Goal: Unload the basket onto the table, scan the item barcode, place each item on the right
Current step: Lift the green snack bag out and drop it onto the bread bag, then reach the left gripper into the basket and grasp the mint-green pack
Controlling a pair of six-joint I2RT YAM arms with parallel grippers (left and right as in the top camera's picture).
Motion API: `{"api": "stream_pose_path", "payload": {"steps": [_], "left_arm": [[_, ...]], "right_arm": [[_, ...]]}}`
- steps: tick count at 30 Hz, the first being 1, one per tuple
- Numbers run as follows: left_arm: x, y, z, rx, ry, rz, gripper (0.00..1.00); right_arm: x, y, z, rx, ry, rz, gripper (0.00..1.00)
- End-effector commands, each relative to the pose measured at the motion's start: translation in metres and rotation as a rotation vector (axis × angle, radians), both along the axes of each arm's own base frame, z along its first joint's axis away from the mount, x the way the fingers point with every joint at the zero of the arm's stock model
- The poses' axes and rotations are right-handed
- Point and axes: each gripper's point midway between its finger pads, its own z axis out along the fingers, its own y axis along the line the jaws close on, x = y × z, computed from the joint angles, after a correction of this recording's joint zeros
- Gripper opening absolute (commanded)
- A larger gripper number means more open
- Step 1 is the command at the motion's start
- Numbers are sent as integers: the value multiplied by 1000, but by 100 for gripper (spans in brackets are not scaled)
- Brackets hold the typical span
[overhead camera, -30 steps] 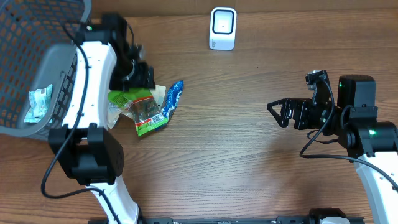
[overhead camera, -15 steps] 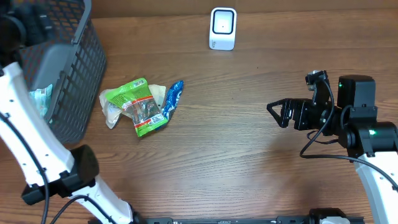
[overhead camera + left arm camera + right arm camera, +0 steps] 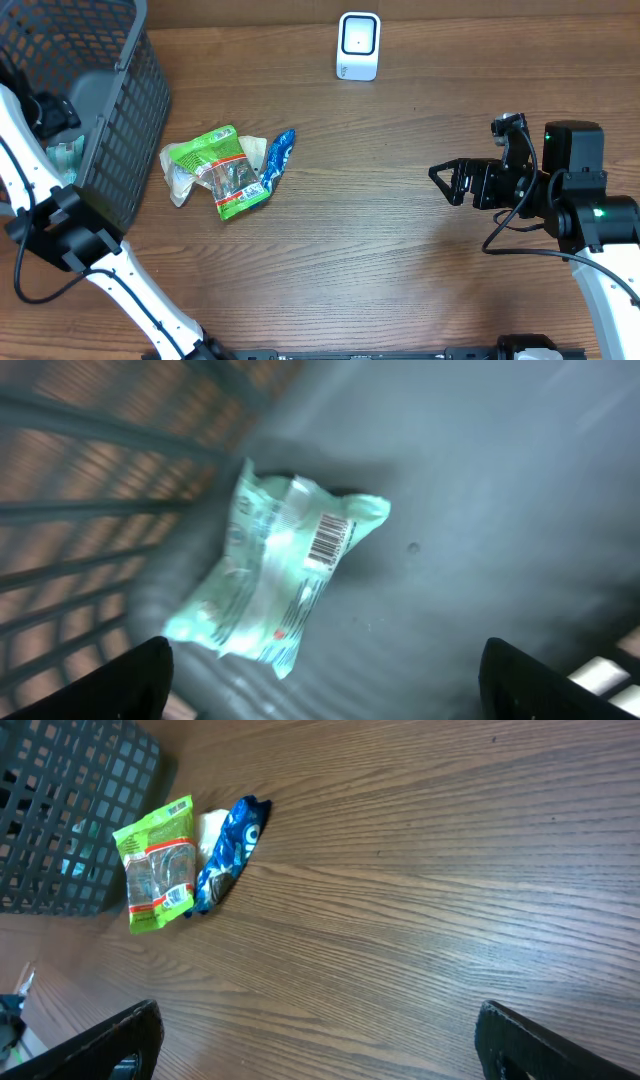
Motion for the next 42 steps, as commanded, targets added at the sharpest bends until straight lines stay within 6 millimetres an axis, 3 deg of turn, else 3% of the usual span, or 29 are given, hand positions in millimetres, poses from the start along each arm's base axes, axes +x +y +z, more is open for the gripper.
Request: {"api": "stream_pose_path", "payload": {"steps": [1,2,8,16,18,21,22,24,26,29,32,36,39,42], "left_arm": [[-5,3,-25,-28,56,-16,89],[-8,3,-41,-46,93,-13,89],[-18,6,-88,-80,199,15,89],[-41,21,-141,-127,286,127,90],[-40,18,-147,-151,282,126,76],[-36,13,-149,-186,259,124,39],[-33,9,-148,-203,245,121,16],[-29,3,-148,-227,232,114,4],[-27,-2,-147,-240,228,108,4],[-20,-10,-125,-243,200,119,4],[2,-17,-65,-234,49,90,4],[14,-23,25,-157,-150,49,4],[12,-36,95,-100,-295,15,4],[-4,-52,164,-30,-419,-11,4]], "right_arm": [[2,3,11,9,-30,7,100],[2,3,11,9,-30,7,100],[2,3,11,9,-28,7,100],[2,3,11,8,-30,7,100],[3,3,11,8,-32,7,100],[3,3,11,8,-31,7,100],[3,3,11,8,-32,7,100],[3,3,12,8,-33,7,100],[4,3,12,9,-38,7,100],[5,3,14,9,-47,7,100],[6,3,14,9,-49,7,100],[6,3,14,9,-49,7,100],[6,3,14,9,-50,7,100],[6,3,14,9,-49,7,100]]}}
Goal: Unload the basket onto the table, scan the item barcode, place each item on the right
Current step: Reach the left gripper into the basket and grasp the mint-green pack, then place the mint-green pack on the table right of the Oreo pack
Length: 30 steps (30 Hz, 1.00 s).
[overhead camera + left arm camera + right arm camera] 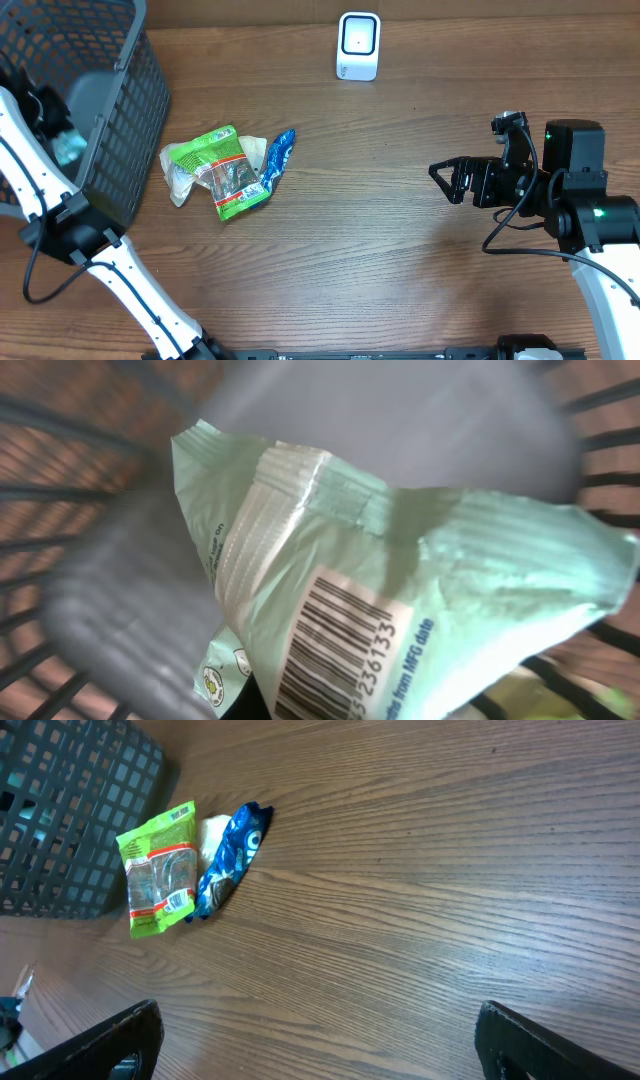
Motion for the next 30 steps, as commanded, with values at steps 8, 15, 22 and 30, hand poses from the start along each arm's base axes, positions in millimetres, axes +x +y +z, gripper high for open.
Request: {"api": "stream_pose_path", "payload": {"steps": [8,15,22,30], "left_arm": [[-68,-128,259,212,-526,-176,4],[-60,-235,211,69,-356,-436,4],[-34,-307,107,24,-88,-599,4],[-24,-383,-5,-38,3,-669,4]], "right_arm": [[3,3,11,7,-32,7,100],[3,3,11,8,-32,7,100],[3,3,11,7,-31,7,100],[3,3,11,7,-32,7,100]]}}
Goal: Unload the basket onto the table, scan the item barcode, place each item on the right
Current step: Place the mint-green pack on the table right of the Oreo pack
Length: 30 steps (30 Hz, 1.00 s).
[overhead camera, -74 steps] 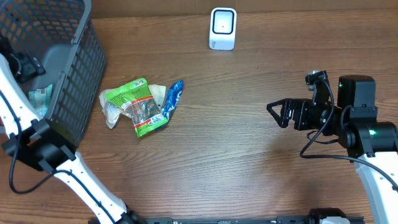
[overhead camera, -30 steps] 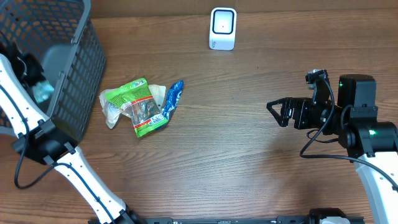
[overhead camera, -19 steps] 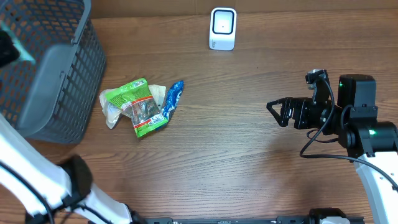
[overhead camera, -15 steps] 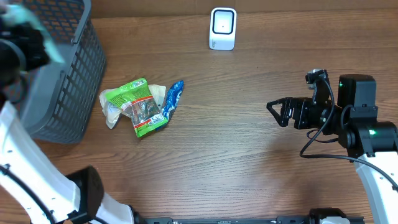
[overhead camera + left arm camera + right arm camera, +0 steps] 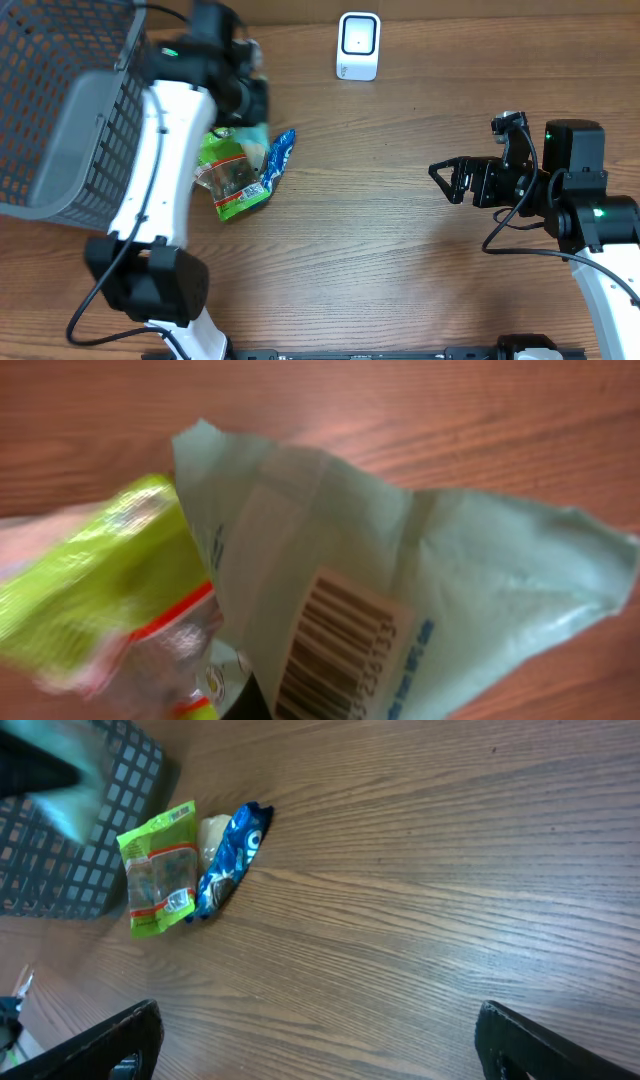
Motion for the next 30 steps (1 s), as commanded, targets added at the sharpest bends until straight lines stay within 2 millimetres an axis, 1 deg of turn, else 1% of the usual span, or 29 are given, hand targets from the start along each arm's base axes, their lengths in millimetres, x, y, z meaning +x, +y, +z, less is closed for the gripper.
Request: {"api": "stream_pose_path", "payload": {"steps": [1,4,7,11,14,17,18,19,20,22,23,24,26,27,28,30], "left_arm": [[-11,-28,-37,-3,38,2,4],[-19,-53,-67,10,41,-65,4],[-28,-70,-91,36,40,-108,4],[-41,-66,-119,88,66,-15,4],[-54,-61,-133,95,114,21,4],[-62,-58,-141,100,143,44,4],[-63,-57,-143,100,148,49,4],[-63,-57,-143,99,148,49,9],[-63,-58,-143,95,147,48,20],[-63,-62,-142,76,149,42,49],[-62,-65,-141,59,150,38,57],[-62,-68,-139,45,150,34,63],[-57,-73,-131,20,139,26,66],[-54,-74,-125,19,130,17,65],[-49,-74,-115,31,113,13,63],[-35,-66,-88,77,60,32,61]], "right_arm": [[3,2,11,8,-31,6,100],[3,2,12,7,-34,7,100],[3,2,12,7,-35,7,100],[3,2,12,7,-35,7,100],[3,2,12,8,-34,6,100],[3,2,12,7,-35,7,100],[3,2,12,8,-35,6,100],[3,2,12,8,-35,6,100],[3,2,12,8,-35,6,100],[3,2,12,8,-35,6,100],[3,2,12,8,-35,6,100],[3,2,12,8,-35,6,100],[4,3,13,9,-40,7,100],[5,3,14,10,-47,7,100],[6,3,15,13,-53,10,100],[6,9,21,42,-73,34,100]]}}
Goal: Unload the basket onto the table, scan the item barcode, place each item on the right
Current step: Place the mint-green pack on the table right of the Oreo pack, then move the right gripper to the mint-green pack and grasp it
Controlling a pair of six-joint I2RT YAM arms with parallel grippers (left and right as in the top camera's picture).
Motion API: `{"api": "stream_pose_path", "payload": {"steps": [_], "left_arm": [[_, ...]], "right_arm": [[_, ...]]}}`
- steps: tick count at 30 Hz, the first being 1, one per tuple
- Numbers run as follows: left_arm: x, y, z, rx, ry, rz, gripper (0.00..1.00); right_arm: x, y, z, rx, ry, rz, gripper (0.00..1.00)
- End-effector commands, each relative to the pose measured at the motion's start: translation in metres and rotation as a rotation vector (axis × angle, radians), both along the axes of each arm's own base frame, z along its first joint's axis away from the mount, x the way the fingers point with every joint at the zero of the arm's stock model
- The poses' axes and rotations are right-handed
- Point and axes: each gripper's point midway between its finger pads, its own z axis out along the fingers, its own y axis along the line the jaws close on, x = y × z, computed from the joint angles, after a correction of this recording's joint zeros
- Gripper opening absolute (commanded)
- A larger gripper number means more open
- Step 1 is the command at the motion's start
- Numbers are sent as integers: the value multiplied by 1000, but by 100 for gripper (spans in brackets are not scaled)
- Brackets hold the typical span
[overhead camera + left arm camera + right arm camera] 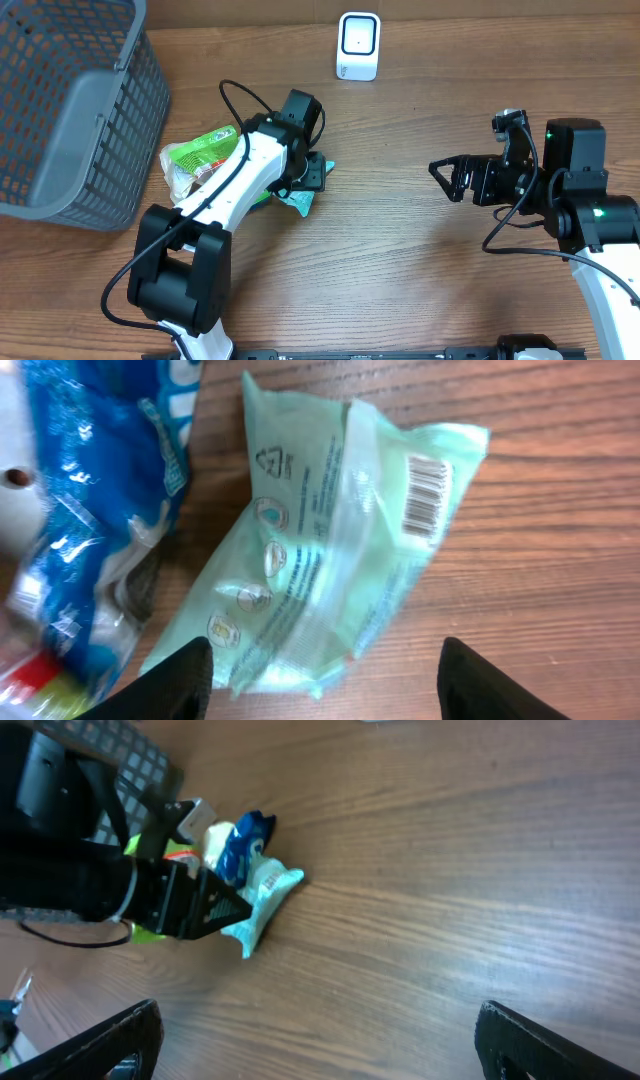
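A mint-green packet [330, 530] lies flat on the wooden table, its barcode [428, 495] facing up. My left gripper [325, 690] hovers just over it, open, with nothing between its fingers. In the overhead view the packet [298, 203] peeks out below the left gripper [310, 180], mid-table. The white scanner [358, 45] stands at the far edge, well behind the packet. My right gripper [445, 182] is open and holds nothing, off to the right; its wrist view shows the packet [262, 900] from afar.
A blue packet [100, 490] lies against the mint packet's left side. A bright green snack packet [205, 148] lies further left, beside the grey mesh basket [60, 120] at the far left. Bare wood stretches between the packets and the right arm.
My left gripper held the mint packet in the air over the green snack packet. Now the packet rests on the table right of the blue packet, and the gripper is open above it.
First my left gripper was open over the mint packet lying in the basket. Then it was shut on the packet inside the basket, then held it outside over the pile of packets. Now the packet lies released on the table. The right arm stayed put.
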Motion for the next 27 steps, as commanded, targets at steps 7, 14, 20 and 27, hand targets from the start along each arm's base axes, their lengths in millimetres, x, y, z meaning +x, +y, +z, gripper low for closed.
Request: {"api": "stream_pose_path", "payload": {"steps": [7,14,20,27], "left_arm": [[83,26,201,6,-439,29,66],[96,75,333,-18,-752,94,75],[92,102,357,-5,-804,154,80],[87,116,310,81,-639,173,82]], "right_arm": [[15,13,33,124,-71,-6,100],[39,34,36,239,-19,-52,95],[66,87,4,335,175,-106,86],[52,155,-90,304,538,-199,75]]}}
